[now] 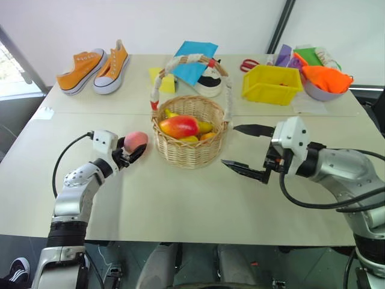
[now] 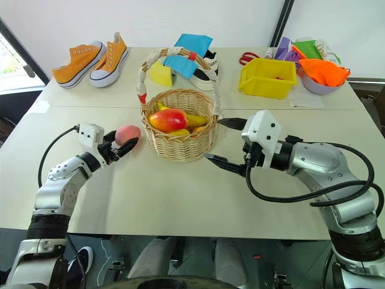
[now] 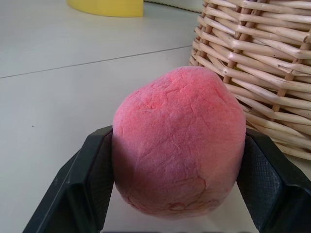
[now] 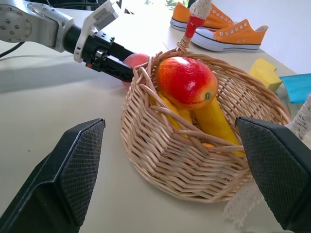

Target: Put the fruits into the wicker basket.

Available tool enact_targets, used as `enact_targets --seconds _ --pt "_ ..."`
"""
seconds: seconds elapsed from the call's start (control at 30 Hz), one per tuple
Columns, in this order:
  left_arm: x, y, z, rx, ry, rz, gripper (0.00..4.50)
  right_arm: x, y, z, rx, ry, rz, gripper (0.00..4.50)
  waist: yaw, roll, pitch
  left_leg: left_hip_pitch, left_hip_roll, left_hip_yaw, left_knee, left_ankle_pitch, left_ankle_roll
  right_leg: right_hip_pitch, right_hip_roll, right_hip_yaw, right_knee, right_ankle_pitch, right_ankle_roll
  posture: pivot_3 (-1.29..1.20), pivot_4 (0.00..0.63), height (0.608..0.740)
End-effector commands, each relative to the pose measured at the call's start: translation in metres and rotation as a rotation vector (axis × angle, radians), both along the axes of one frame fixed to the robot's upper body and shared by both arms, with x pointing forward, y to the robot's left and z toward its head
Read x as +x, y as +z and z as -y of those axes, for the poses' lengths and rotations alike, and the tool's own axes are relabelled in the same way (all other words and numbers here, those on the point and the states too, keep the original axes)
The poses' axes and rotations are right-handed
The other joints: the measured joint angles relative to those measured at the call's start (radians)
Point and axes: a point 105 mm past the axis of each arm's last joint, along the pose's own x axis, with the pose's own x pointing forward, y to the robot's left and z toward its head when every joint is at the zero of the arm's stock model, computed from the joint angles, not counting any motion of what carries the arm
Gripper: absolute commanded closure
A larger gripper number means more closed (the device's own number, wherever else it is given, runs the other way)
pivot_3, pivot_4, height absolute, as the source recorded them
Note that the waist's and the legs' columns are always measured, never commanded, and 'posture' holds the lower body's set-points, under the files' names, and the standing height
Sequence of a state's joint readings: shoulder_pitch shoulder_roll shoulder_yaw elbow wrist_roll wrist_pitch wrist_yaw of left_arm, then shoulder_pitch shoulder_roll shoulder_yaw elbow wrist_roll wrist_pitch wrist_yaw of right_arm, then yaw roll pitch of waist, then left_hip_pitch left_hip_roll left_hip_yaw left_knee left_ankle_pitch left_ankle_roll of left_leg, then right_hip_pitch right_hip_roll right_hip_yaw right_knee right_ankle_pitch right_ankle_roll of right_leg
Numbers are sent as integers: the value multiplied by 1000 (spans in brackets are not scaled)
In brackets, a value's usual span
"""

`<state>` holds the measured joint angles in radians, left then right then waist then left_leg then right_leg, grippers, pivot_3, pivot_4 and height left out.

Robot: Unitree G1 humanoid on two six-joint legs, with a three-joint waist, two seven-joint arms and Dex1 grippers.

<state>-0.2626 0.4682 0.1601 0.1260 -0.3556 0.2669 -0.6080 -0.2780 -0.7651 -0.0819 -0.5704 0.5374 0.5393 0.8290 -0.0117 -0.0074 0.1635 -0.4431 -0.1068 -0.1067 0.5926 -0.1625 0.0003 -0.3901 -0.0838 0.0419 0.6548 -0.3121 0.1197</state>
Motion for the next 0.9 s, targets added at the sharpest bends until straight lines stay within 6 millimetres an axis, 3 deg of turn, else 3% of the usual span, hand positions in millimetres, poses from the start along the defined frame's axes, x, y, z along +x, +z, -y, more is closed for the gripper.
enact_targets --seconds 0.03,0.17,0.23,0.3,0.47,0.57,0.73,0.9 --pt "-15 36 -17 -30 1 139 1478 0 8 -1 41 2 34 0 -3 0 0 0 0 0 0 0 0 0 0 0 0 0 0 0 150 740" --pt "-51 64 -5 -113 -196 180 1478 0 12 7 121 -31 8 0 -1 0 0 -1 1 0 -2 0 0 -1 1 0 1 0 0 0 150 740" --pt "-65 89 13 -209 -315 204 1478 5 10 14 145 -78 7 0 7 0 0 0 1 0 -1 0 0 -1 0 0 0 0 0 0 150 740" --pt "-72 102 27 -267 -398 193 1478 7 10 16 169 -99 2 0 13 0 0 0 1 -1 0 -1 -1 -1 0 -1 -2 -2 -3 0 150 740" --pt "-52 116 75 -255 -475 202 1478 8 6 12 165 -91 -5 0 25 -1 0 0 -1 0 2 0 0 1 0 0 -2 0 -1 0 150 740" --pt "-26 130 109 -262 -438 249 1478 9 7 14 170 -110 7 0 25 -1 0 0 -1 0 2 0 1 1 0 0 -2 1 2 0 150 740" --pt "-5 142 132 -289 -399 285 1478 8 3 15 164 -133 5 0 14 -1 0 -1 -1 1 2 0 1 2 1 1 -1 2 4 0 150 740" --pt "11 137 144 -245 -387 266 1478 10 5 13 176 -149 24 0 15 -1 0 0 0 1 2 1 0 1 2 1 2 2 4 0 150 740"
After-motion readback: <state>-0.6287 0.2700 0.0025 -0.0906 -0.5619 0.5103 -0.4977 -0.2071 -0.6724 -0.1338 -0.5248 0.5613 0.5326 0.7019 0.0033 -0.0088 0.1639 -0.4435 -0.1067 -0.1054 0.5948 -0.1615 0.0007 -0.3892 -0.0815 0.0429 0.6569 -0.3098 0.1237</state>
